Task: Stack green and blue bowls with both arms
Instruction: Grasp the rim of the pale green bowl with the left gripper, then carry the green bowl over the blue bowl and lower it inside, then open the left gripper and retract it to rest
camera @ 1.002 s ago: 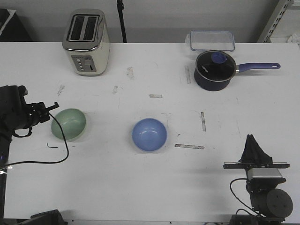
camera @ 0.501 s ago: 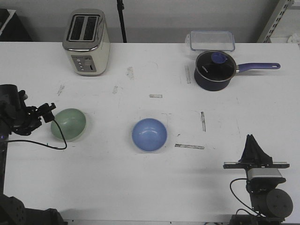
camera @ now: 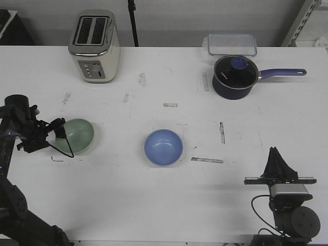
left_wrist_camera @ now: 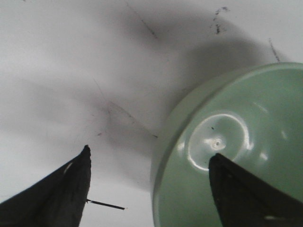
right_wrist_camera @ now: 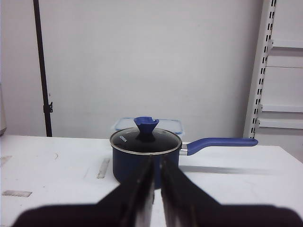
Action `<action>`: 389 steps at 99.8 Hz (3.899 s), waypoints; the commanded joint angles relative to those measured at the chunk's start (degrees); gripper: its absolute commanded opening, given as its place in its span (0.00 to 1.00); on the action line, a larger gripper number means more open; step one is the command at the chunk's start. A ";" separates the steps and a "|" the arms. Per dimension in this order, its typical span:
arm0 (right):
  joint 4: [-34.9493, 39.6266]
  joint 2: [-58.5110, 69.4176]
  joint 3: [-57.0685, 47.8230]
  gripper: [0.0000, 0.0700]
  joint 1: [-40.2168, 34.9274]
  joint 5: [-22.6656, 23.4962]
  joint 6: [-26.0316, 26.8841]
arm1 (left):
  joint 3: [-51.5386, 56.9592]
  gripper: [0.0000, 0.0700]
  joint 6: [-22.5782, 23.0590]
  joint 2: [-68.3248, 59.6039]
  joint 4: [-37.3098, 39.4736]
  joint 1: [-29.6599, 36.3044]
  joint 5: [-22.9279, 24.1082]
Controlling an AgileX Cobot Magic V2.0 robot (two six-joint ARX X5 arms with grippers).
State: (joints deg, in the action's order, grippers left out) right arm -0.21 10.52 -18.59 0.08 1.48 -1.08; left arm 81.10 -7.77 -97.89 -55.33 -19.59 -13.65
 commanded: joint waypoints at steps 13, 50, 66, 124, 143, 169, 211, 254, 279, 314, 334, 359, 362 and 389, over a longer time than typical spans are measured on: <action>-0.61 -0.07 -0.35 0.02 0.00 0.00 0.63 | 0.87 0.54 2.40 -3.87 -0.11 0.87 -0.13; -0.61 -0.07 -0.35 0.02 0.00 0.00 0.63 | 0.87 0.02 2.36 -5.55 1.31 2.38 -0.11; -0.61 -0.07 -0.35 0.02 0.00 0.00 0.63 | 0.87 0.00 2.12 -4.70 0.96 3.52 -0.15; -0.61 -0.07 -0.35 0.02 0.00 0.00 0.63 | 12.07 0.00 -0.76 -0.17 -6.10 17.33 -1.46; -0.61 -0.07 -0.35 0.02 0.00 0.00 0.63 | 14.01 0.00 -2.89 -0.83 -6.03 28.22 -1.53; -0.61 -0.07 -0.35 0.02 0.00 0.00 0.63 | 17.68 0.00 -4.68 -4.61 -4.74 39.82 -4.79; -0.61 -0.07 -0.35 0.02 0.00 0.00 0.63 | 17.75 0.00 -5.42 -10.32 1.49 48.37 -6.56; -0.61 -0.07 -0.35 0.02 0.00 0.00 0.63 | 17.75 0.20 -5.25 -12.20 3.21 50.21 -6.54; -0.61 -0.07 -0.35 0.02 0.00 0.00 0.63 | 17.75 0.48 -5.42 -10.91 4.09 50.45 -6.54; -0.61 -0.07 -0.35 0.02 0.00 0.00 0.63 | 17.70 0.48 -5.20 -8.02 4.09 49.42 -6.54; -0.61 -0.07 -0.35 0.02 0.00 0.02 0.63 | 16.24 0.47 -4.85 -5.14 6.47 48.57 -6.32; -0.61 -0.07 -0.35 0.02 0.00 0.00 0.63 | 7.06 0.45 -2.75 3.67 18.08 46.62 -6.29; -0.61 -0.07 -0.35 0.02 0.00 0.00 0.63 | 5.20 0.42 -2.73 5.22 19.91 46.25 -6.29; -0.61 -0.07 -0.35 0.02 0.00 0.00 0.63 | -16.37 0.11 -1.64 20.96 45.94 40.87 -4.09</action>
State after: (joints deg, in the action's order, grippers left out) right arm -0.21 10.52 -18.59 0.08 1.48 -1.08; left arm 68.97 -10.66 -79.59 -16.12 21.80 -18.74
